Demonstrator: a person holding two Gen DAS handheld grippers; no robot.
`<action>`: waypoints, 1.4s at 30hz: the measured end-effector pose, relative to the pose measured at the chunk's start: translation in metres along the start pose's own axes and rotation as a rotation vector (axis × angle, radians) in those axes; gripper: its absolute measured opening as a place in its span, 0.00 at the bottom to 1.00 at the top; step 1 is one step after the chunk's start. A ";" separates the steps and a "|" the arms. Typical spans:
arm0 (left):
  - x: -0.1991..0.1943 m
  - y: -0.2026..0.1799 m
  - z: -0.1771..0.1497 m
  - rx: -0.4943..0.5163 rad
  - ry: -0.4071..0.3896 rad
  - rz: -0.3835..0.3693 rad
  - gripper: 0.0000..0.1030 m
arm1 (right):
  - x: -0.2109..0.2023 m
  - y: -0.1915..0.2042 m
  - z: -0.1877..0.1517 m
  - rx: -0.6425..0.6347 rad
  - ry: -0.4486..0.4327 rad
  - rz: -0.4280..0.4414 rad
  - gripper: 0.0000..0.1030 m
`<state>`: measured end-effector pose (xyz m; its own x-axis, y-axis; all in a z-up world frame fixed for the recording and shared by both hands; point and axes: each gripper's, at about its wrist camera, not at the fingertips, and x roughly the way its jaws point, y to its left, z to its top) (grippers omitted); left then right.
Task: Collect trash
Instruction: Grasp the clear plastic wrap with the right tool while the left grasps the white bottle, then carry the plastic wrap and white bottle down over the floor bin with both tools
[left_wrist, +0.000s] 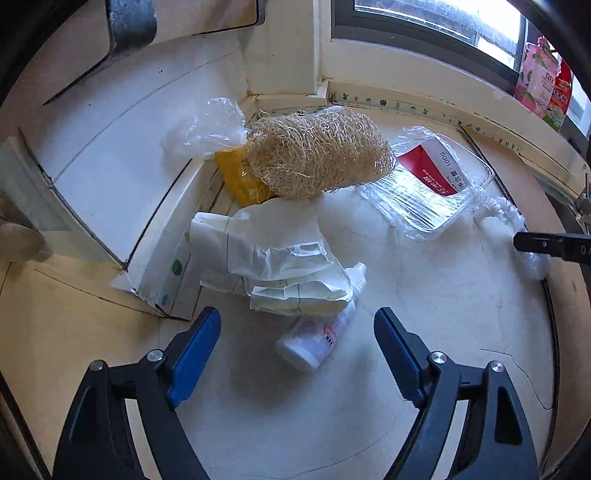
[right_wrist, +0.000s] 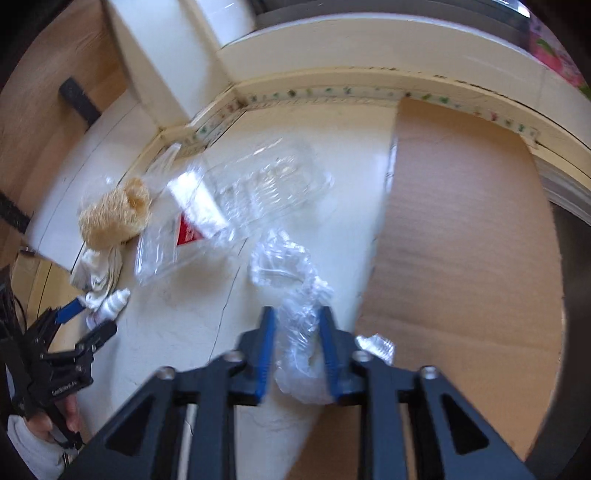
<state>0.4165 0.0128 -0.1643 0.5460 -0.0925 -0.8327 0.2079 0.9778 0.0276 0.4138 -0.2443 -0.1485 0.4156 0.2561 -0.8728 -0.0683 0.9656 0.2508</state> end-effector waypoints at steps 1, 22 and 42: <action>0.002 0.000 0.000 -0.005 0.005 -0.005 0.73 | 0.000 0.004 -0.003 -0.008 0.001 0.014 0.11; -0.038 -0.001 -0.056 -0.142 0.050 -0.116 0.22 | -0.057 0.029 -0.067 0.006 0.007 0.175 0.06; -0.186 -0.031 -0.175 -0.021 -0.012 -0.284 0.22 | -0.144 0.114 -0.216 -0.050 -0.035 0.168 0.05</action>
<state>0.1661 0.0326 -0.1073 0.4779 -0.3654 -0.7988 0.3371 0.9160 -0.2174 0.1506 -0.1618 -0.0847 0.4253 0.4133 -0.8051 -0.1844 0.9105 0.3700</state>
